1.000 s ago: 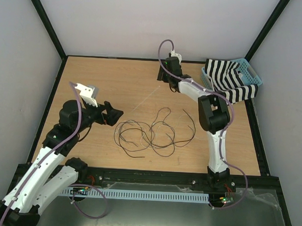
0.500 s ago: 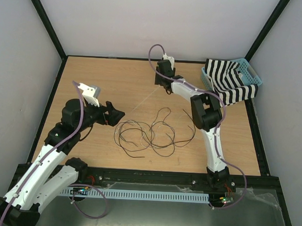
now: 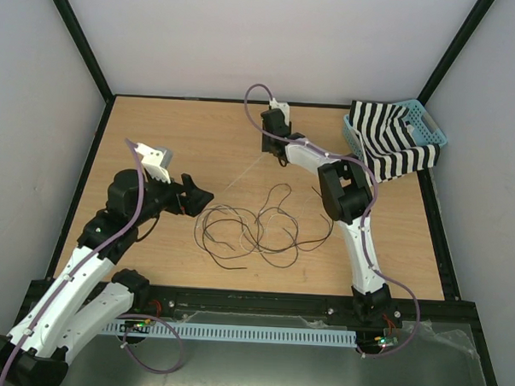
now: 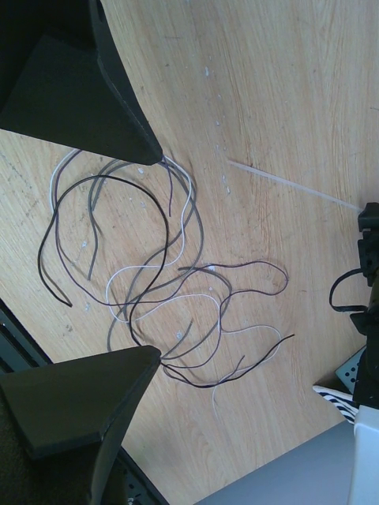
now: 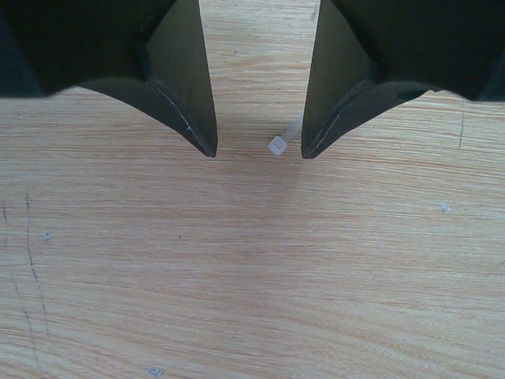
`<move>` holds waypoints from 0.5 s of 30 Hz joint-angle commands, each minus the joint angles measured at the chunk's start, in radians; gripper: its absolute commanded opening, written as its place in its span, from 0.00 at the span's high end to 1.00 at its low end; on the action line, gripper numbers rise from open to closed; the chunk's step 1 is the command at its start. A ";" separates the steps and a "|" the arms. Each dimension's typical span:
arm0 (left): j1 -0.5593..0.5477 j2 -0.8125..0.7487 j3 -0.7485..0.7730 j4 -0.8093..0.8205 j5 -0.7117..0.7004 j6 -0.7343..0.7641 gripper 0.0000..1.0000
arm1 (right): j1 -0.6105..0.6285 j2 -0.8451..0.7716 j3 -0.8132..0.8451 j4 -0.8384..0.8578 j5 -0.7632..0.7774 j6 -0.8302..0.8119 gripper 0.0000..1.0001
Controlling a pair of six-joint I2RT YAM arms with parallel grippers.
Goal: Zip-tie the wires
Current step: Pick up the ribbon at the center of the board.
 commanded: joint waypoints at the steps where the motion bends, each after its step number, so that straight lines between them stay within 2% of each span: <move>1: 0.005 -0.002 -0.008 0.010 0.010 0.000 0.01 | 0.009 0.023 0.032 -0.019 0.028 0.004 0.44; 11: 0.006 -0.002 -0.003 0.001 0.007 0.009 0.01 | 0.018 0.038 0.028 -0.020 0.020 -0.003 0.48; 15: 0.006 -0.005 0.001 -0.006 0.004 0.014 0.01 | 0.022 0.043 0.028 -0.021 0.016 -0.006 0.54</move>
